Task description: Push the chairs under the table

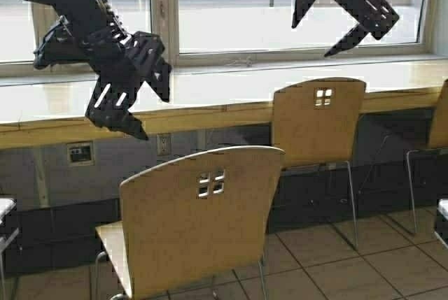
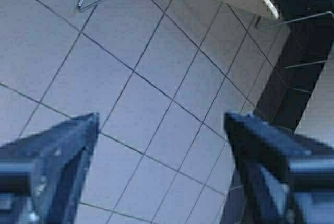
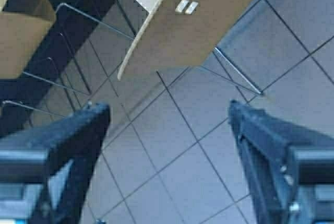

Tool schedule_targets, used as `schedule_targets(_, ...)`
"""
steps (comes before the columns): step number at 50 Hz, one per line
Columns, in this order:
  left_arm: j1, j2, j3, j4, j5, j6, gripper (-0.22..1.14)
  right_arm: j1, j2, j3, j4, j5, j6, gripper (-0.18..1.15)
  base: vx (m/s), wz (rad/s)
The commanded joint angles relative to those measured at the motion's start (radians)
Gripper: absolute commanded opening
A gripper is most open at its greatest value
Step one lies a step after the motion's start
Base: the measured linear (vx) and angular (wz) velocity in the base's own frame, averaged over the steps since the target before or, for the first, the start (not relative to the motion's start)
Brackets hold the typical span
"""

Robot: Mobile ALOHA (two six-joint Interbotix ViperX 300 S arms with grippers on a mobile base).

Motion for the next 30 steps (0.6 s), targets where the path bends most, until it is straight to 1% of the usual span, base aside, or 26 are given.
schedule_targets(1,-0.008,0.026,-0.026,-0.032,-0.015,-0.051,1.01,0.008,0.054,-0.058,0.037,0.002,0.005,1.0,0.21,-0.03)
schedule_targets(6,-0.012,0.067,-0.04,-0.057,-0.04,-0.091,1.01,0.011,0.12,-0.091,0.117,0.002,0.006,0.99,0.22,-0.03)
schedule_targets(14,-0.012,0.138,-0.078,-0.061,-0.048,-0.147,1.01,0.011,0.224,-0.112,0.206,0.0,0.006,0.99,0.23,0.01)
schedule_targets(23,-0.017,0.183,-0.1,-0.066,-0.055,-0.195,1.01,0.009,0.319,-0.112,0.272,-0.023,0.006,0.99,0.23,0.07)
schedule_targets(30,-0.025,0.222,-0.132,-0.066,-0.055,-0.221,1.01,0.011,0.393,-0.138,0.282,-0.031,0.003,1.0,0.22,0.08)
